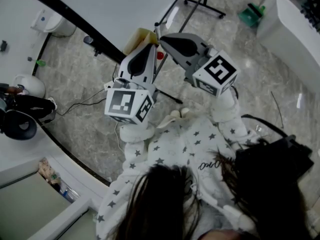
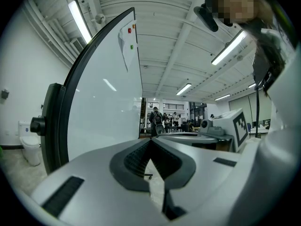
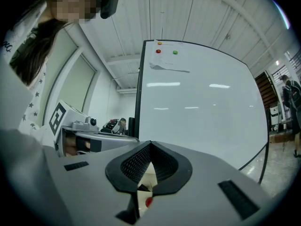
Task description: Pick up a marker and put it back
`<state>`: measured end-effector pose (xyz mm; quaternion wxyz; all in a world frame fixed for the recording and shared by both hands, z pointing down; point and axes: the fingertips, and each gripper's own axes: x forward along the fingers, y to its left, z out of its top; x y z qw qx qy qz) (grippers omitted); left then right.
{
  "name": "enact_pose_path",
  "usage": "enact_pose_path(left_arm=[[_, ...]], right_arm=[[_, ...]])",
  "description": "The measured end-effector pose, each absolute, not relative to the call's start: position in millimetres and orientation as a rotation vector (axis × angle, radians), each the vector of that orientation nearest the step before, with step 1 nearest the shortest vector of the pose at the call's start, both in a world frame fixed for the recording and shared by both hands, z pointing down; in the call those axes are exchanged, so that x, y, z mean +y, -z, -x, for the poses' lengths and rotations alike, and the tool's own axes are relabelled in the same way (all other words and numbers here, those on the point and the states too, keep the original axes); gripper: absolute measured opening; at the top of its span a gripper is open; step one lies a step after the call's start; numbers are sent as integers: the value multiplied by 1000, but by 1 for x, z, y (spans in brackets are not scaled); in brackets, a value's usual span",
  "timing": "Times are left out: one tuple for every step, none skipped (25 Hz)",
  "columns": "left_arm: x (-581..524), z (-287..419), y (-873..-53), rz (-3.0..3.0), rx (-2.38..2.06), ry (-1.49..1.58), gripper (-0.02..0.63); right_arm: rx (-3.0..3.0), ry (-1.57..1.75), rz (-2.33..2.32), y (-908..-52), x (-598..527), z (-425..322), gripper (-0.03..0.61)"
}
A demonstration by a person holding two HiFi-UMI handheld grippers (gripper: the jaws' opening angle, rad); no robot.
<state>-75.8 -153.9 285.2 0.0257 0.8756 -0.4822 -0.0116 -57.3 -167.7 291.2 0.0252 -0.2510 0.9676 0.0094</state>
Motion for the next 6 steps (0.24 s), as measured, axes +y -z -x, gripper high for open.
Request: enact_pose_path(left_arm=[[-154,76,-285,-2707,-1489,35,0],[-154,75,-285,-2708,-1487,35,0],[-153,75,-285,-2709,-1485,35,0],[-153,75,-285,-2709,-1484,36,0],[-153,75,-286,-2709,-1483,37,0],[-153,75,-286,-2709,-1482,37,0]], right_arm=[[2993,-29,777,-292,-168,57,6],[2994,-29,778,-292,-168,57,6],[2996,-29,779,-293,-168,57,6],[2998,-29,781,-294,-168,57,6],[3000,-29,782,-295,-168,57,6],[3001,-30,784,-295,-168,57,6]])
